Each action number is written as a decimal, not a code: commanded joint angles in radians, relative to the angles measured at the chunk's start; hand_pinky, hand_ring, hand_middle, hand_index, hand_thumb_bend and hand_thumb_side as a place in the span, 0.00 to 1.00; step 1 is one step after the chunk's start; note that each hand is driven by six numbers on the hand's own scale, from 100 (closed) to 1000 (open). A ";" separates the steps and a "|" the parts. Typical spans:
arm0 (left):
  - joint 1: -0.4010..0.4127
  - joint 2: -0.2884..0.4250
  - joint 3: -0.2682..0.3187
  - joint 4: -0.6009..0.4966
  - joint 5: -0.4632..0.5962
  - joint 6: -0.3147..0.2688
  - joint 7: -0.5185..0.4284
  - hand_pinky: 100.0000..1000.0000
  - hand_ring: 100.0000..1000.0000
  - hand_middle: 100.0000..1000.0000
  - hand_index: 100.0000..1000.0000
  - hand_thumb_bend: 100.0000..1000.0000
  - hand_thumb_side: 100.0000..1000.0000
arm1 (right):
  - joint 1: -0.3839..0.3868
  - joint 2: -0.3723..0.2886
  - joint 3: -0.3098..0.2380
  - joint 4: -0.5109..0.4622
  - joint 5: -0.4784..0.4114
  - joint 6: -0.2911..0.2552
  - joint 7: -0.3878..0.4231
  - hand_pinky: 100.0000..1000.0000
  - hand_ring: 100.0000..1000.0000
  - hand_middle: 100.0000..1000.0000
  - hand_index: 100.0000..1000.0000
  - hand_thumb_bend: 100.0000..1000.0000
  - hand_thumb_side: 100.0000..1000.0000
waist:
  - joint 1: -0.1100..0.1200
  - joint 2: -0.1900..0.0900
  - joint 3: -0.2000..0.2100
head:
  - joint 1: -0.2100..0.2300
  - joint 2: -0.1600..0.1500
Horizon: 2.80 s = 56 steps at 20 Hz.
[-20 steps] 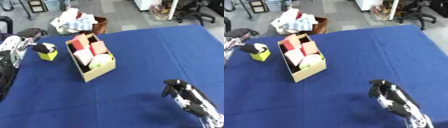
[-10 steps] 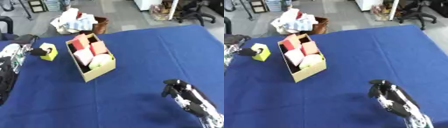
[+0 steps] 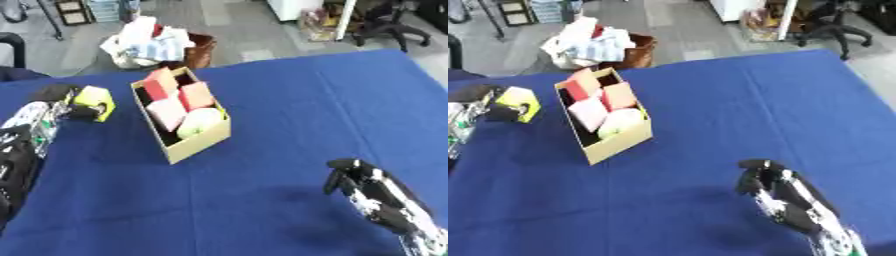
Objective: Pick up objects on the table and place them in the box.
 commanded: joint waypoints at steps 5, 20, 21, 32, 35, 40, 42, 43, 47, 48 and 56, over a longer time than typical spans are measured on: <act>-0.008 0.015 0.004 -0.003 0.044 0.001 0.057 0.79 0.73 0.80 0.92 0.19 0.75 | -0.009 -0.009 -0.004 -0.012 -0.001 0.000 -0.002 0.52 0.53 0.49 0.76 0.00 0.37 | -0.014 -0.006 0.001 | -0.001 -0.013; -0.007 0.012 -0.003 -0.023 0.024 -0.037 0.002 0.70 0.56 0.55 0.77 0.00 0.19 | -0.009 -0.010 -0.005 -0.010 0.001 -0.001 -0.003 0.52 0.53 0.49 0.76 0.00 0.37 | -0.013 -0.004 0.001 | -0.002 -0.012; -0.008 0.015 -0.003 -0.036 0.034 -0.041 0.007 0.69 0.55 0.54 0.77 0.00 0.19 | -0.009 -0.010 -0.005 -0.010 0.001 -0.001 -0.002 0.52 0.53 0.49 0.76 0.00 0.37 | -0.013 -0.004 0.001 | -0.003 -0.012; -0.023 0.063 -0.084 -0.359 0.225 -0.151 -0.034 0.68 0.52 0.48 0.76 0.00 0.16 | -0.008 -0.012 -0.005 -0.010 0.001 -0.001 -0.001 0.52 0.53 0.49 0.76 0.00 0.37 | -0.011 -0.006 0.002 | -0.004 -0.012; -0.021 0.078 -0.151 -0.469 0.269 -0.216 -0.087 0.69 0.54 0.49 0.77 0.00 0.16 | -0.009 -0.013 -0.004 -0.010 0.002 -0.001 -0.001 0.52 0.53 0.49 0.76 0.00 0.37 | -0.009 -0.007 0.001 | -0.005 -0.017; -0.015 0.092 -0.258 -0.622 0.341 -0.292 -0.190 0.70 0.55 0.51 0.78 0.00 0.16 | -0.010 -0.014 -0.003 -0.010 0.002 -0.001 0.002 0.52 0.53 0.49 0.76 0.00 0.37 | -0.007 -0.008 -0.001 | -0.002 -0.016; -0.013 0.088 -0.288 -0.641 0.351 -0.305 -0.224 0.70 0.56 0.52 0.79 0.00 0.17 | -0.010 -0.013 -0.002 -0.010 0.002 -0.001 0.002 0.52 0.53 0.49 0.76 0.00 0.37 | -0.007 -0.008 -0.003 | -0.002 -0.016; -0.012 0.084 -0.300 -0.643 0.351 -0.310 -0.237 0.70 0.56 0.53 0.79 0.00 0.17 | -0.010 -0.013 -0.003 -0.010 0.002 -0.001 0.002 0.52 0.53 0.49 0.76 0.00 0.37 | -0.007 -0.008 -0.003 | -0.001 -0.016; -0.007 0.068 -0.334 -0.623 0.329 -0.332 -0.272 0.71 0.58 0.55 0.80 0.00 0.19 | -0.011 -0.014 -0.002 -0.010 0.002 0.000 0.003 0.52 0.53 0.49 0.76 0.00 0.37 | -0.006 -0.007 -0.004 | 0.000 -0.017; -0.006 0.062 -0.340 -0.616 0.323 -0.339 -0.275 0.71 0.58 0.55 0.80 0.00 0.19 | -0.011 -0.014 -0.001 -0.010 0.002 0.000 0.003 0.52 0.53 0.49 0.76 0.00 0.37 | -0.005 -0.007 -0.004 | 0.000 -0.017; 0.016 0.040 -0.378 -0.561 0.246 -0.401 -0.277 0.73 0.62 0.61 0.81 0.09 0.22 | -0.012 -0.013 -0.001 -0.011 0.001 0.000 0.004 0.52 0.53 0.49 0.76 0.00 0.37 | -0.005 -0.006 -0.007 | -0.001 -0.017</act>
